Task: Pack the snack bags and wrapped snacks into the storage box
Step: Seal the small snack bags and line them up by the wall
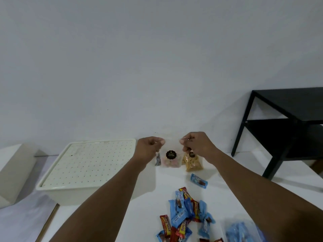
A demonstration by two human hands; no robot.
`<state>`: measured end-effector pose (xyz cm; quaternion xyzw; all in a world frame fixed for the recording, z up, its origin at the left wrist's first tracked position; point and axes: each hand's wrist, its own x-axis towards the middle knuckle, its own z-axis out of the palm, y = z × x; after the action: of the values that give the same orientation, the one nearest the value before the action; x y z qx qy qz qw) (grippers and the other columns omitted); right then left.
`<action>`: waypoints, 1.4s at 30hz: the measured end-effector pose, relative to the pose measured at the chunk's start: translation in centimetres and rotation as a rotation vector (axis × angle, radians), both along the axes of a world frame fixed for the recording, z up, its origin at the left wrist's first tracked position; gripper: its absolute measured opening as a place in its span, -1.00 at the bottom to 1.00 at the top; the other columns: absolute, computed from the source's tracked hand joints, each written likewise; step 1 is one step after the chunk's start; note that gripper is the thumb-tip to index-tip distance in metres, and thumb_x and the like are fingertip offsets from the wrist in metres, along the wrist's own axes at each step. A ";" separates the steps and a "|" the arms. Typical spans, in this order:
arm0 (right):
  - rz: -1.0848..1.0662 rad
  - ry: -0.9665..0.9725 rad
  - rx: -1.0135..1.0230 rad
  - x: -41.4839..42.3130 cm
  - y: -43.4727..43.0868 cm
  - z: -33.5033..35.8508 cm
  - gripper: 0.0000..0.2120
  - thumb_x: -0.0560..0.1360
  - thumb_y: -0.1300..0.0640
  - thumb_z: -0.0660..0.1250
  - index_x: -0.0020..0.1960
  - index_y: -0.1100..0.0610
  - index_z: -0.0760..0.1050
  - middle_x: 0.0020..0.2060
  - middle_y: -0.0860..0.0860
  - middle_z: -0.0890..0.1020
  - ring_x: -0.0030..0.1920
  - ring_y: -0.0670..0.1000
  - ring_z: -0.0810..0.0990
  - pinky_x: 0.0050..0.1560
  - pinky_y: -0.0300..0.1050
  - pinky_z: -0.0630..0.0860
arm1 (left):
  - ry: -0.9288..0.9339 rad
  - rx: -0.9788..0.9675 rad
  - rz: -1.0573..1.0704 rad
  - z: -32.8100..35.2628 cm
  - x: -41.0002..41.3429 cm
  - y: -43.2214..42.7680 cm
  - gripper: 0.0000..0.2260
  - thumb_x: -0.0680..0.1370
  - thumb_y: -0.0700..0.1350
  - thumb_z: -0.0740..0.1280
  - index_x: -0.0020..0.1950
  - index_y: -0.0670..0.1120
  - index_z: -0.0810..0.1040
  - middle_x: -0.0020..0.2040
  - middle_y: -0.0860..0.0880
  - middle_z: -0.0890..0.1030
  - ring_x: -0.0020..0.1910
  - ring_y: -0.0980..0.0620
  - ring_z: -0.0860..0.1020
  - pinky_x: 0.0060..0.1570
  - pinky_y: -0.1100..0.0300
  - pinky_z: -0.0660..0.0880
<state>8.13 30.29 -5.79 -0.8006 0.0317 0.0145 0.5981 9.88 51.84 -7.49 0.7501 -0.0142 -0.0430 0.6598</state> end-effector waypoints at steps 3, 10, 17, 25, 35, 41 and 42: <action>-0.007 -0.071 -0.061 -0.1 -0.8 1.1 -0.82 0.46 0.08 0.51 -0.10 0.19 0.63 -0.38 -0.01 0.62 -0.38 -0.08 0.52 -0.38 -0.27 0.40 | -0.057 0.047 -0.001 1.2 0.1 -0.5 -0.86 0.50 -0.07 0.49 -0.03 -0.12 0.70 -0.16 0.03 0.68 -0.25 0.21 0.56 -0.19 0.29 0.48; 0.053 -0.029 0.035 -0.7 -2.2 2.9 -0.74 0.46 0.03 0.50 -0.02 0.23 0.64 -0.09 0.13 0.69 -0.12 -0.05 0.58 -0.12 -0.13 0.44 | -0.065 0.000 -0.049 2.5 -0.1 -1.8 -0.90 0.56 -0.08 0.42 -0.08 -0.10 0.64 -0.13 -0.05 0.68 -0.12 0.07 0.66 -0.13 0.22 0.48; 0.035 0.060 0.316 -1.2 -3.3 3.0 -0.79 0.43 0.07 0.51 -0.01 0.17 0.65 -0.11 0.11 0.72 -0.04 0.04 0.68 0.01 -0.02 0.44 | 0.022 -0.233 -0.069 3.3 -0.3 -2.4 -0.80 0.49 -0.12 0.49 0.00 -0.24 0.65 -0.17 -0.13 0.68 -0.13 -0.10 0.71 -0.09 0.11 0.57; 0.035 0.007 0.208 -1.3 -3.9 3.2 -0.85 0.46 0.07 0.49 -0.17 0.12 0.59 -0.10 0.10 0.74 0.00 -0.01 0.69 -0.02 -0.06 0.46 | 0.036 -0.140 -0.106 3.1 -0.3 -3.0 -0.84 0.53 -0.08 0.45 -0.01 -0.17 0.66 -0.04 -0.07 0.73 -0.04 0.02 0.69 -0.02 0.12 0.56; 0.059 -0.032 0.068 -1.8 -2.4 3.5 -0.75 0.48 -0.01 0.46 0.02 0.16 0.65 -0.16 0.09 0.72 -0.16 -0.09 0.66 -0.15 -0.18 0.52 | -0.055 -0.040 -0.143 3.8 -0.4 -3.4 -0.85 0.61 -0.09 0.35 -0.10 -0.12 0.60 -0.20 -0.04 0.67 -0.14 0.06 0.69 -0.13 0.16 0.42; 0.053 -0.111 -0.037 -1.9 -2.1 4.0 -0.82 0.53 0.10 0.42 -0.01 0.23 0.63 -0.17 0.11 0.71 -0.28 -0.24 0.64 -0.21 -0.23 0.48 | -0.007 -0.062 -0.133 4.0 -1.1 -3.3 -0.93 0.57 -0.13 0.38 -0.08 -0.10 0.63 -0.13 -0.04 0.70 -0.10 0.04 0.70 -0.12 0.17 0.48; 0.060 -0.113 -0.042 -2.0 -2.1 4.0 -0.82 0.53 0.11 0.42 -0.01 0.23 0.63 -0.18 0.09 0.70 -0.28 -0.25 0.64 -0.20 -0.22 0.48 | -0.008 -0.059 -0.141 4.0 -1.1 -3.2 -0.93 0.56 -0.14 0.39 -0.07 -0.11 0.65 -0.13 -0.04 0.70 -0.11 0.04 0.69 -0.12 0.17 0.49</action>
<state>6.16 28.18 -1.74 -0.8131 -0.0256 -0.0135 0.5814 8.73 48.68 -3.52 0.7275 -0.0709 -0.0862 0.6769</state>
